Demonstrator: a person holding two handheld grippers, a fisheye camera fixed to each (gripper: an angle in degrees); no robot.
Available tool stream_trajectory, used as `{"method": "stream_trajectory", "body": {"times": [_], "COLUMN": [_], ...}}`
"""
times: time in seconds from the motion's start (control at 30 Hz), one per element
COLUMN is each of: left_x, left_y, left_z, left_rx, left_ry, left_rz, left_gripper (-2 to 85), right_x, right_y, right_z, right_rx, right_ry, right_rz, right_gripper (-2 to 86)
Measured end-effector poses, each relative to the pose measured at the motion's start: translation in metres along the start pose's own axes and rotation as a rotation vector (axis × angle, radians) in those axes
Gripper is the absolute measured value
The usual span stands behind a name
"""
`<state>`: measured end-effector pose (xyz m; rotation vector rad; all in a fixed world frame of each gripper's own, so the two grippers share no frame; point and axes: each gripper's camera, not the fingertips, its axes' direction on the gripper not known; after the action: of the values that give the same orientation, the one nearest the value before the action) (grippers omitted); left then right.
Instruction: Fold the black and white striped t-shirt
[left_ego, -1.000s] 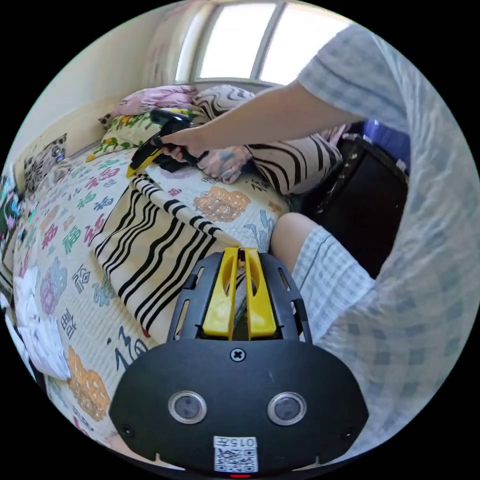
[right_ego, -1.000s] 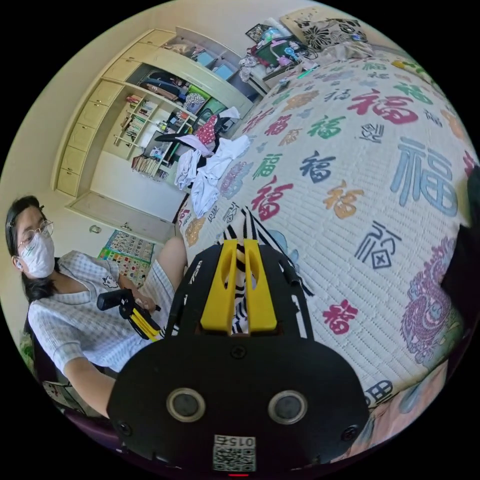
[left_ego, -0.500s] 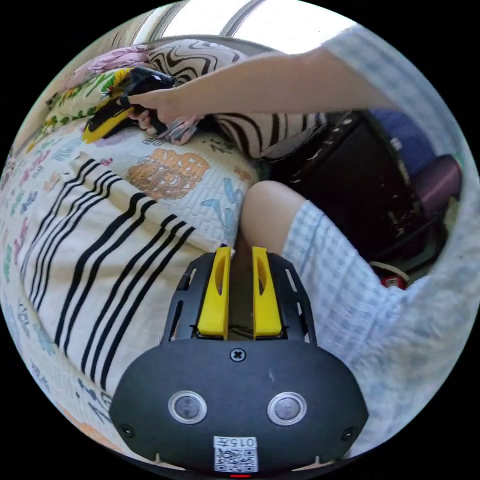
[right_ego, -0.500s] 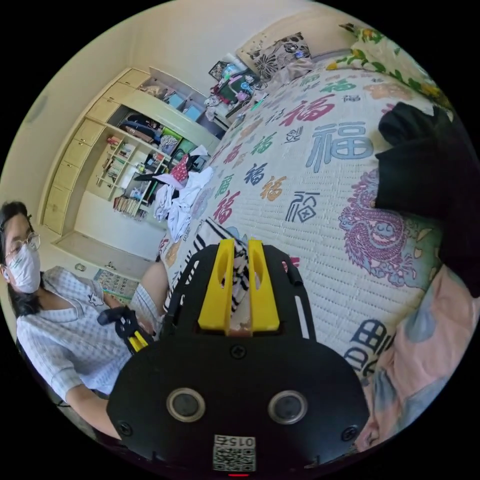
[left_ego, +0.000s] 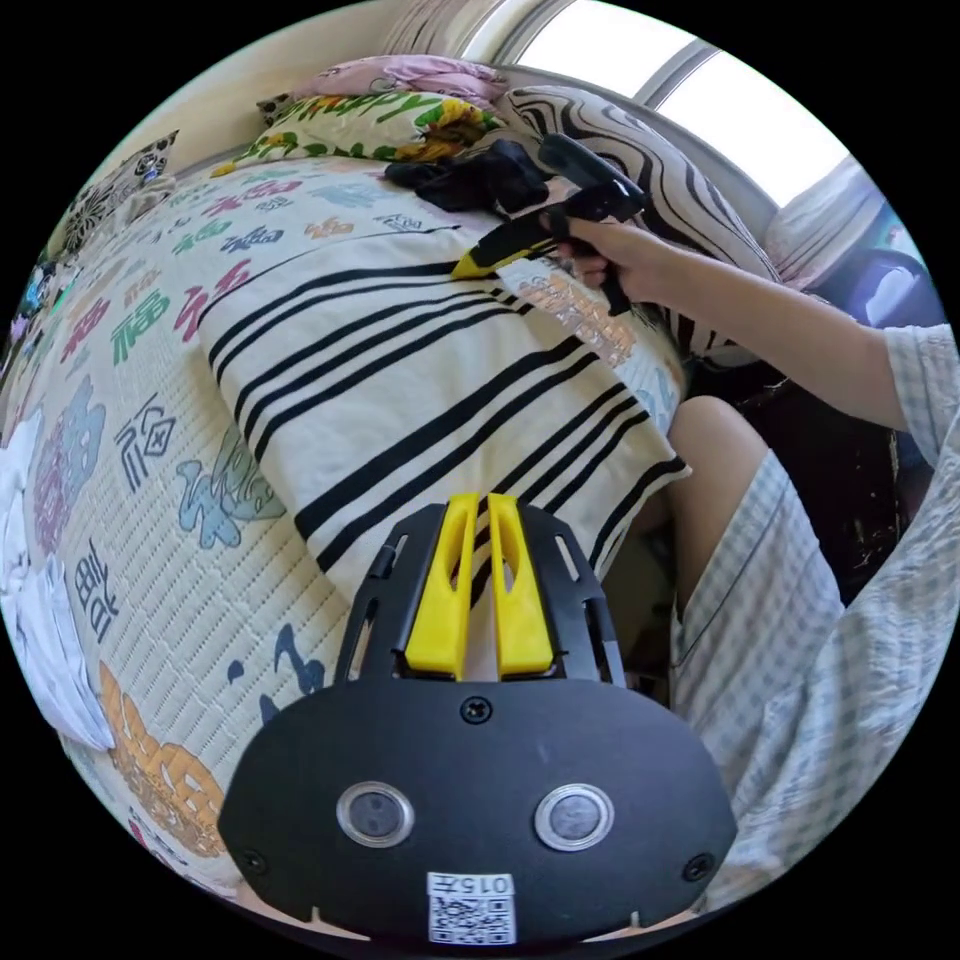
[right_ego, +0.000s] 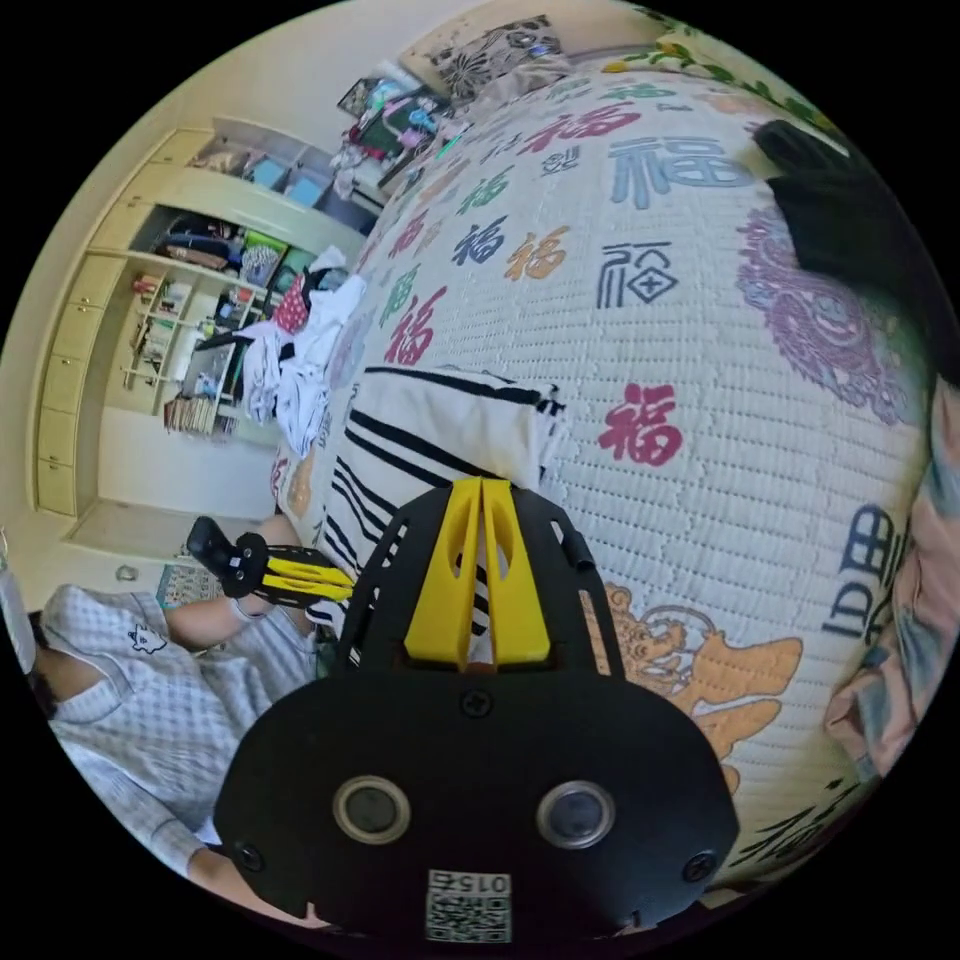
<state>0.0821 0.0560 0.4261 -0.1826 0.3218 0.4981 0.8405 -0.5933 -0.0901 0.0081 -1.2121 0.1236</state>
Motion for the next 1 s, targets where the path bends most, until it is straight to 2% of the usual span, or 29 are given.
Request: {"method": "stream_trajectory", "body": {"times": [0.1,0.23,0.4,0.63,0.83,1.0], "left_x": [-0.041,-0.135,-0.245,-0.342,-0.367,-0.38], "left_y": [-0.004,-0.004,-0.029,-0.09,-0.132,-0.158], "left_z": [-0.021,-0.067,-0.087,-0.05,-0.031,-0.029], "left_rx": [0.02,0.233,0.358,0.263,0.246,0.199], "left_ry": [0.134,0.332,0.398,0.6,0.742,0.715], "left_rz": [-0.072,-0.256,-0.412,-0.45,-0.365,-0.31], "left_gripper": [2.8,7.6,11.7,12.4,10.0,1.8], "right_x": [0.01,0.03,0.066,0.089,0.089,0.08], "right_y": [0.019,0.047,0.06,0.032,0.008,-0.004], "right_z": [-0.042,-0.09,-0.119,-0.105,-0.097,-0.098], "right_rx": [0.096,0.202,0.268,0.113,0.044,0.018], "right_ry": [-0.049,-0.212,-0.364,-0.44,-0.506,-0.481], "right_rz": [-0.017,-0.022,0.053,0.098,0.045,0.014], "right_gripper": [0.1,3.8,11.5,16.0,13.0,6.6]}}
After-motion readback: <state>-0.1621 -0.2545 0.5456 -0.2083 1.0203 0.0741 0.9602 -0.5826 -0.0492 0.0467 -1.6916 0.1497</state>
